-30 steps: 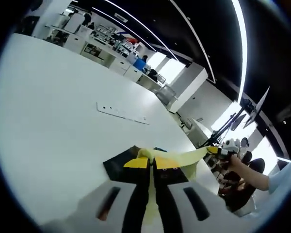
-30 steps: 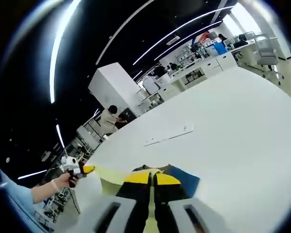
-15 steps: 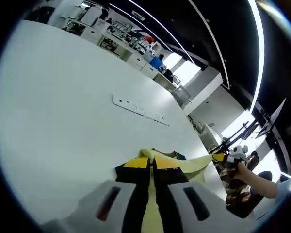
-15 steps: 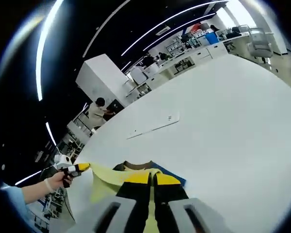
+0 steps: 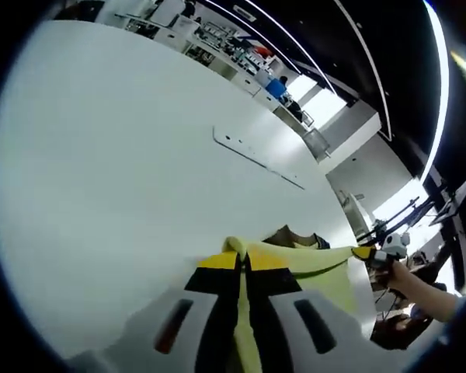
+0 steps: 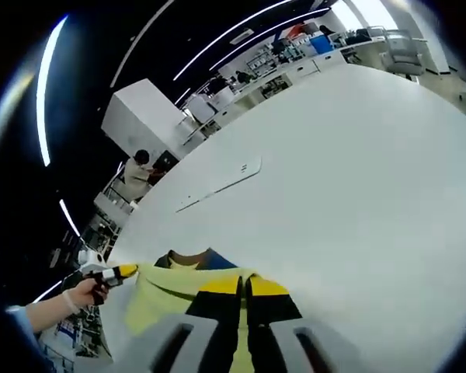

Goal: Fold the garment on the visible template until the final outline fits inside the template.

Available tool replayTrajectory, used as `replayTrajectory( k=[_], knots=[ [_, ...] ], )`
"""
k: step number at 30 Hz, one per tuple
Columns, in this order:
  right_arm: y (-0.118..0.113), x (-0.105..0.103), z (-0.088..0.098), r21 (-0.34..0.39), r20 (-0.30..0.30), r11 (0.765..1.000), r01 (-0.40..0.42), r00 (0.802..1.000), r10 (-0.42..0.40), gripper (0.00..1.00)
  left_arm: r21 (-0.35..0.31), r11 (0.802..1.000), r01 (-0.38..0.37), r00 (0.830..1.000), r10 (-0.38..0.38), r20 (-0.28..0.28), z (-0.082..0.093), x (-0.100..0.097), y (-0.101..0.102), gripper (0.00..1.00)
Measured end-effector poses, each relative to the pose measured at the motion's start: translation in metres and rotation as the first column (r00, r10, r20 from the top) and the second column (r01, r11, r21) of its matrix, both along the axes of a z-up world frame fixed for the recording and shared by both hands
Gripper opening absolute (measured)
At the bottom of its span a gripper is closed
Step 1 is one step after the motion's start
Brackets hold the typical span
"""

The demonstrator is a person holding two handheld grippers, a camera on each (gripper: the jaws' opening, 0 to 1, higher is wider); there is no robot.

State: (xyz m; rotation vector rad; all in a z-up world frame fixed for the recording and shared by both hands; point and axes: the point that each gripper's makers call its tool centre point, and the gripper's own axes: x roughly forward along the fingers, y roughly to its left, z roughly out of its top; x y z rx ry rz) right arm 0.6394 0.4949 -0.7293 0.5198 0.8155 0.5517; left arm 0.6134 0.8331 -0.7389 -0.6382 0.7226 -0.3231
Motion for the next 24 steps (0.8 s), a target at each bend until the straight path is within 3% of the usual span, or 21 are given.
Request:
replayTrajectory(
  k=[8,14,18,24],
  knots=[
    [0.0,0.002,-0.006,0.006,-0.014,1.0,-0.005,1.0,0.005,0.0,-0.014,1.0,-0.006,1.0,0.005,-0.02,-0.009,0.003,0.0,0.0],
    [0.006,0.001,-0.007,-0.028,0.038,0.998,-0.061,0.997,0.062,0.03,0.0,0.999,0.045,0.999,-0.045,0.018,-0.006,0.002,-0.003,0.02],
    [0.011,-0.004,-0.008,-0.022,0.04,0.996,-0.088,0.995,0.089,0.13,-0.039,0.997,0.069,0.997,-0.068,0.025,-0.001,0.0,-0.006,0.07],
    [0.023,-0.011,-0.012,-0.019,0.035,0.991,-0.134,0.99,0.134,0.12,-0.091,0.991,0.098,0.995,-0.096,0.028,0.005,-0.004,-0.016,0.07]
  ],
)
